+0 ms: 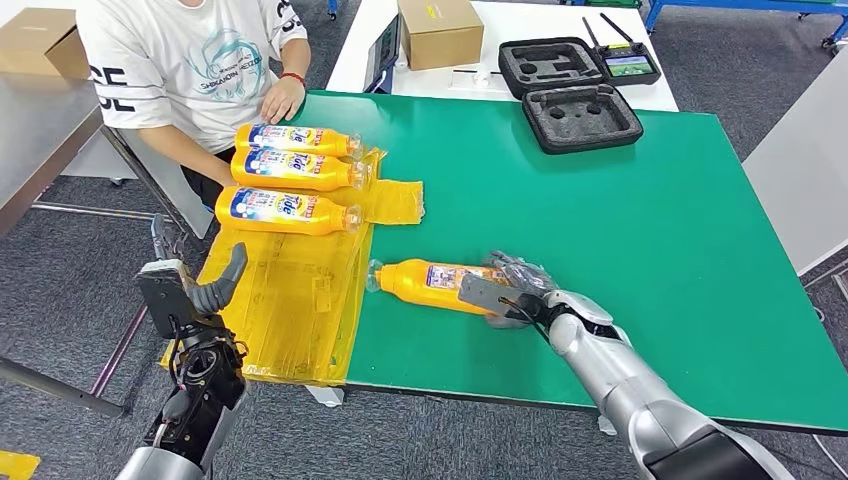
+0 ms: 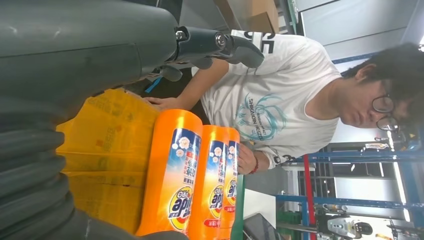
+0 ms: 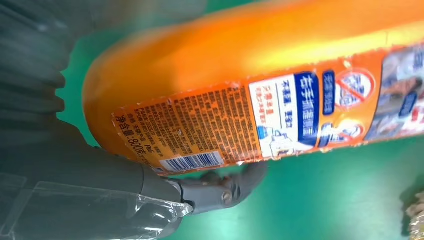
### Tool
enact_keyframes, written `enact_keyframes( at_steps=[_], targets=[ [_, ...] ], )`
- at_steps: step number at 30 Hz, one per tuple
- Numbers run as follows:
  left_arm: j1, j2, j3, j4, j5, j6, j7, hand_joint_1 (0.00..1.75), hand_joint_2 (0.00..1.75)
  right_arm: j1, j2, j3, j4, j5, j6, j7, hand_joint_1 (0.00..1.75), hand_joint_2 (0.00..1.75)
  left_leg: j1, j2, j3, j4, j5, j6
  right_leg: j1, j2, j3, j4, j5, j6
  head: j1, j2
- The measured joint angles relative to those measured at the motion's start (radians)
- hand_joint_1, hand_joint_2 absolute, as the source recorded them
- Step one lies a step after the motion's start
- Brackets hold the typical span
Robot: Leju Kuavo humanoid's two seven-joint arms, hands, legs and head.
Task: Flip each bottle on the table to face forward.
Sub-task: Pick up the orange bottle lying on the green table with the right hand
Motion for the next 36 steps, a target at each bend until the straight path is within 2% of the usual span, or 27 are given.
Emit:
enact_keyframes(
  at_steps=[14,17,19,23,27,32,36],
  targets=[
    [0.003,0.000,0.000,0.002,0.027,-0.022,0.005,0.00,1.75,-0.004,0.028,0.006,0.024,-0.092,0.011,-0.088,1.75,1.75,0.000,-0.002,-0.002,0.000,0.000,0.000,0.000,-0.001,-0.001,0.000,0.000,0.000,0.000,0.000],
    [0.003,0.000,0.000,0.006,0.033,-0.031,0.007,0.00,1.75,0.009,0.028,-0.004,0.021,-0.153,0.025,-0.145,1.75,1.75,0.000,-0.003,-0.002,0.000,0.000,0.000,0.000,-0.001,-0.001,0.000,0.000,0.000,0.000,0.000],
    [0.003,0.000,0.000,0.008,0.039,-0.041,0.009,0.00,1.75,0.028,0.028,-0.024,0.008,-0.228,0.052,-0.216,1.75,1.75,0.000,-0.003,-0.003,0.000,0.000,0.000,0.000,-0.001,-0.001,0.000,0.000,0.000,0.000,0.000],
    [0.008,0.000,0.000,0.009,0.071,-0.074,0.010,0.00,1.75,0.086,0.028,-0.088,-0.069,-0.408,0.118,-0.388,1.75,1.75,0.000,-0.003,-0.004,0.000,0.000,0.000,0.000,-0.002,-0.002,0.000,0.000,0.000,0.000,0.000],
    [0.038,0.001,0.002,-0.005,0.129,-0.114,0.021,0.00,1.75,0.156,0.032,-0.148,-0.188,-0.550,0.135,-0.494,1.75,1.75,0.000,-0.003,-0.004,0.000,-0.001,0.000,0.000,-0.002,-0.002,0.000,-0.001,0.000,0.000,0.000],
    [0.111,0.001,0.004,-0.076,0.168,-0.149,0.041,0.00,1.75,0.254,0.059,-0.184,-0.341,-0.599,0.094,-0.513,1.75,1.75,0.000,-0.003,-0.005,0.000,-0.001,-0.001,0.000,-0.002,-0.004,0.000,-0.001,0.000,0.000,0.000],
    [0.149,0.000,0.004,-0.129,0.184,-0.181,0.056,0.00,1.75,0.296,0.080,-0.193,-0.398,-0.610,0.084,-0.514,1.75,1.75,0.000,-0.003,-0.006,0.000,-0.002,-0.001,0.000,-0.002,-0.004,0.000,-0.001,0.000,0.000,0.000]
  ],
)
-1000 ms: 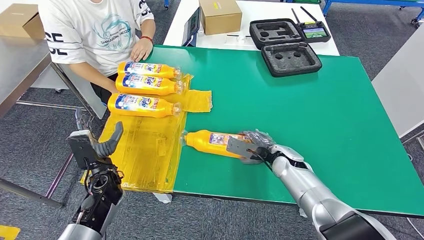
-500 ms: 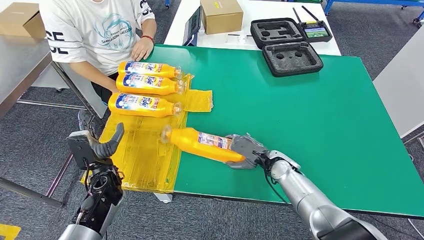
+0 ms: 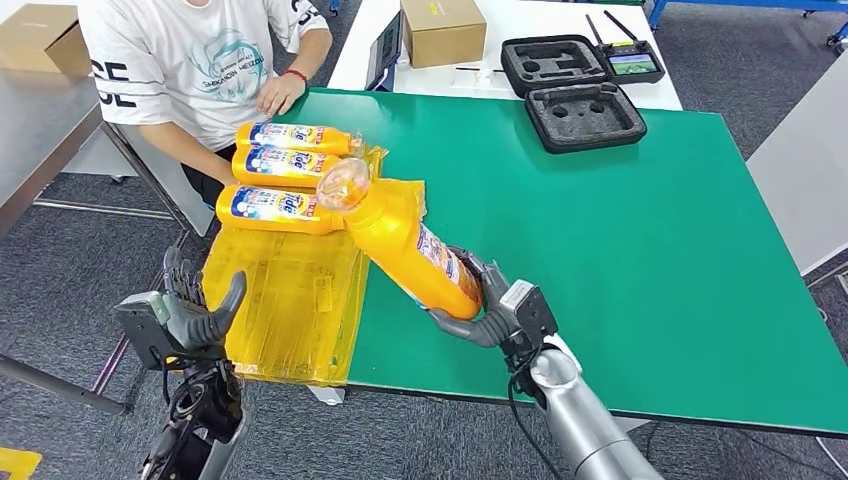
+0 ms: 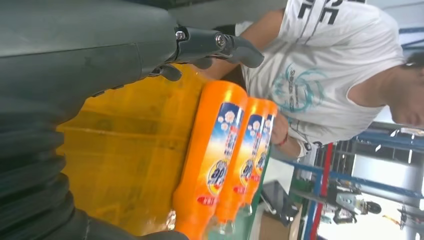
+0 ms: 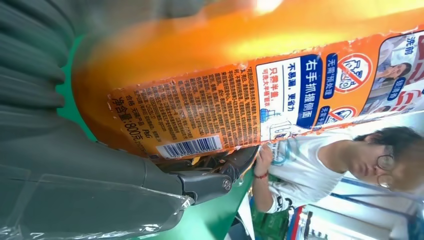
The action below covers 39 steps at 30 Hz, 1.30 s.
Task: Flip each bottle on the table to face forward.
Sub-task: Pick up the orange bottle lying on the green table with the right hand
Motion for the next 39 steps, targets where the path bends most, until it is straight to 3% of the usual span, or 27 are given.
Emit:
enact_keyframes(
  at_steps=[8,15,23,32,39],
  targets=[
    [0.042,-0.013,-0.042,-0.085,0.043,-0.162,0.081,0.00,1.75,0.014,0.037,-0.003,0.009,-0.016,0.011,-0.003,1.75,1.75,0.000,0.000,0.000,0.000,0.000,0.000,0.000,0.000,0.000,0.000,0.000,0.000,0.000,0.000],
    [0.044,-0.026,-0.185,-0.122,0.078,-0.351,0.177,0.00,1.75,0.023,0.104,0.017,0.087,-0.006,0.001,-0.003,1.75,1.75,0.000,0.000,0.000,0.000,0.000,0.000,0.000,0.000,0.000,0.000,0.000,0.000,0.000,0.000],
    [0.035,-0.031,-0.261,-0.123,0.093,-0.379,0.186,0.00,1.75,0.033,0.135,0.026,0.124,-0.007,-0.003,-0.003,1.75,1.75,0.000,0.000,0.000,0.000,0.000,0.000,0.000,0.000,-0.001,0.000,0.000,0.000,0.000,0.000],
    [-0.022,-0.030,-0.315,-0.091,0.135,-0.478,0.205,0.00,1.75,0.051,0.136,0.025,0.135,-0.027,-0.010,-0.003,1.75,1.75,0.000,0.000,0.000,0.000,0.000,0.000,0.000,-0.001,-0.001,0.000,0.000,0.000,0.000,0.000],
    [-0.038,-0.029,-0.328,-0.075,0.146,-0.498,0.205,0.00,1.75,0.058,0.136,0.022,0.135,-0.030,-0.010,-0.003,1.75,1.75,0.000,0.000,-0.001,0.000,0.000,0.000,0.000,-0.001,-0.001,0.000,0.000,0.000,0.000,0.000]
  ],
)
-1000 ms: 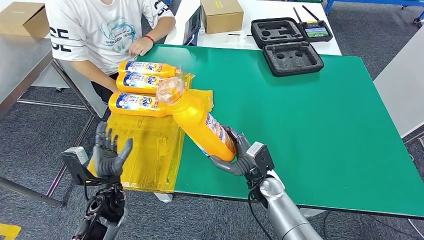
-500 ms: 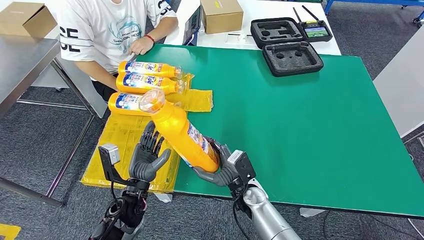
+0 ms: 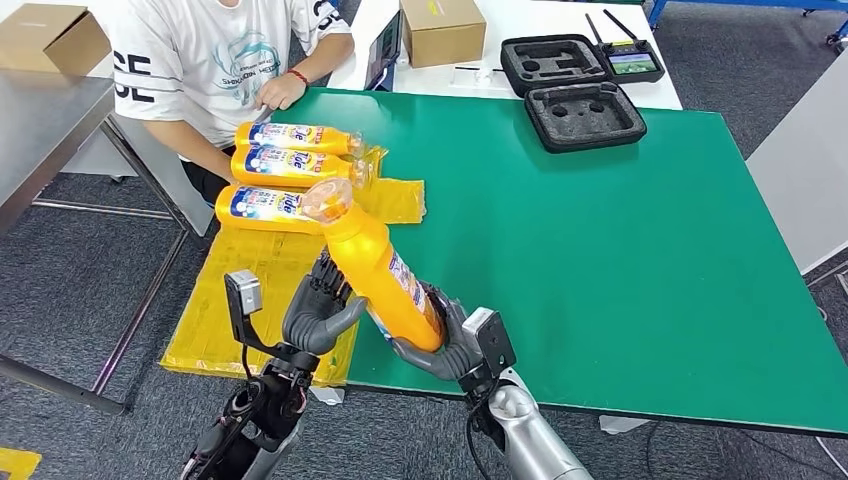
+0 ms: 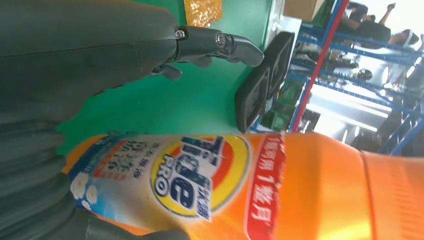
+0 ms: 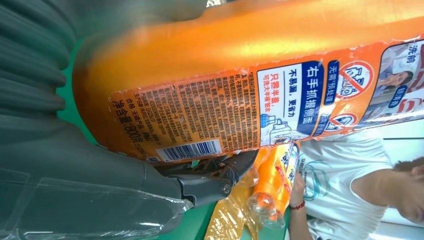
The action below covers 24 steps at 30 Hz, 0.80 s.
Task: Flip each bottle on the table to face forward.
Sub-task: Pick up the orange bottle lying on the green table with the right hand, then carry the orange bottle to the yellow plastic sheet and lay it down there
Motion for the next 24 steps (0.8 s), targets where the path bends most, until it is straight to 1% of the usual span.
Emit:
enact_keyframes(
  at_steps=[4,12,18,24],
  targets=[
    [-0.035,0.004,-0.028,0.035,0.014,-0.041,-0.003,0.00,1.75,0.014,-0.007,-0.022,0.000,0.001,0.010,0.000,1.75,1.75,0.000,0.000,0.000,0.000,0.000,0.000,0.000,0.000,0.000,0.000,0.000,0.000,0.000,0.000],
    [-0.053,0.005,-0.048,0.051,0.016,-0.062,-0.002,0.00,1.75,0.019,-0.008,-0.032,0.006,0.030,0.015,0.000,1.75,1.75,0.000,0.000,0.000,0.000,0.000,0.000,0.000,0.000,0.000,0.000,0.000,0.000,0.000,0.000],
    [-0.083,0.005,-0.071,0.075,0.008,-0.063,-0.001,0.00,1.75,0.019,0.011,-0.027,0.043,0.102,0.027,0.007,1.75,1.75,0.000,0.000,0.000,0.000,0.000,0.000,0.000,0.000,0.000,0.000,0.000,0.000,0.000,0.000],
    [-0.097,0.005,-0.076,0.095,0.008,-0.063,0.000,0.00,1.75,0.014,0.030,-0.023,0.077,0.124,0.029,0.016,1.75,1.75,0.000,0.000,0.000,0.000,0.000,0.000,0.000,0.000,0.000,0.000,0.000,0.000,0.000,0.000]
  ],
)
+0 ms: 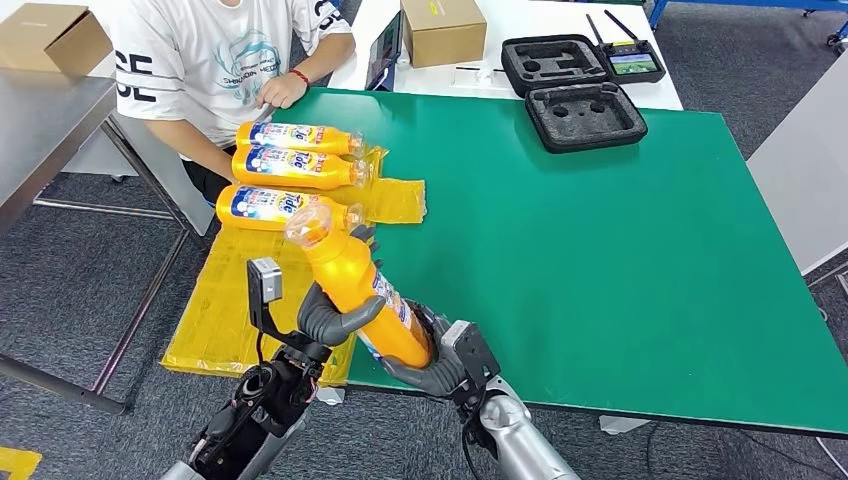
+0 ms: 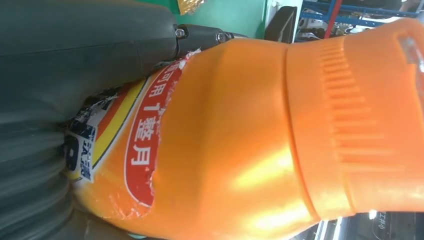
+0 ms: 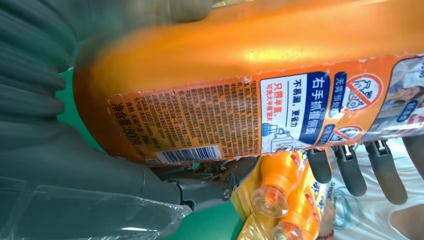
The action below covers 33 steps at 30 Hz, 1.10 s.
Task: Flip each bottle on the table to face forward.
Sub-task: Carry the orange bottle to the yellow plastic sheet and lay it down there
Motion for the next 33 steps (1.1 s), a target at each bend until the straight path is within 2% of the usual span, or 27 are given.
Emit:
enact_keyframes(
  at_steps=[2,6,18,19,21,23,25,31,33],
  targets=[
    [-0.003,0.000,-0.001,0.006,0.000,-0.001,0.000,0.03,1.75,-0.004,0.003,0.000,0.008,0.002,0.000,0.001,1.75,1.75,0.000,0.000,0.000,0.000,0.000,0.000,0.000,0.000,0.000,0.000,0.000,0.000,0.000,0.000],
    [-0.011,0.000,-0.002,0.014,0.000,-0.006,-0.001,1.75,1.75,-0.012,0.005,0.000,0.020,0.006,0.000,0.003,1.75,1.75,0.000,0.000,0.000,0.000,0.000,0.000,0.000,0.000,0.000,0.000,0.000,0.000,0.000,0.000],
    [-0.012,0.001,-0.001,0.016,-0.009,-0.001,-0.015,1.75,1.75,-0.026,0.012,-0.001,0.039,0.013,0.000,0.003,1.75,1.75,0.000,0.000,0.000,0.000,0.000,0.000,0.000,0.000,0.000,0.000,0.000,0.000,0.000,0.000],
    [-0.012,0.001,-0.001,0.016,-0.009,0.000,-0.016,1.75,1.75,-0.026,0.013,-0.001,0.040,0.014,0.000,0.003,1.69,1.75,0.000,0.000,0.000,0.000,0.000,0.000,0.000,0.000,0.000,0.000,0.000,0.000,0.000,0.000],
    [-0.013,0.001,0.000,0.016,-0.010,0.006,-0.020,1.75,1.75,-0.027,0.014,-0.001,0.042,0.014,0.000,0.001,0.86,1.75,0.000,0.000,0.000,0.000,0.000,0.000,0.000,0.000,0.000,0.000,0.000,0.000,0.000,0.000],
    [-0.013,0.001,0.002,0.016,-0.017,0.024,-0.028,1.75,1.75,-0.029,0.017,-0.001,0.045,0.017,-0.003,0.000,0.04,0.87,0.000,0.000,0.000,0.000,0.000,0.000,0.000,0.000,0.000,0.000,0.000,0.000,0.000,0.000],
    [-0.013,0.001,0.009,0.014,-0.039,0.065,-0.044,1.75,1.75,-0.032,0.020,-0.001,0.047,0.018,-0.016,0.000,0.00,0.00,0.000,0.000,0.000,0.000,0.000,0.000,0.000,0.000,0.000,0.000,0.000,0.000,0.000,0.000],
    [-0.024,0.004,0.064,-0.023,-0.240,0.335,-0.129,1.75,1.75,-0.023,0.026,-0.008,0.002,-0.022,-0.066,-0.012,0.00,0.00,0.000,0.000,0.000,0.000,0.000,0.000,0.000,0.000,0.000,0.000,0.000,0.000,0.000,0.000],
    [-0.034,0.007,0.089,-0.033,-0.280,0.384,-0.143,1.75,1.75,-0.015,0.026,-0.012,-0.034,-0.037,-0.072,-0.014,0.00,0.00,0.000,0.000,0.000,0.000,0.000,0.000,0.000,0.000,0.000,0.000,0.000,0.000,0.000,0.000]
  ],
)
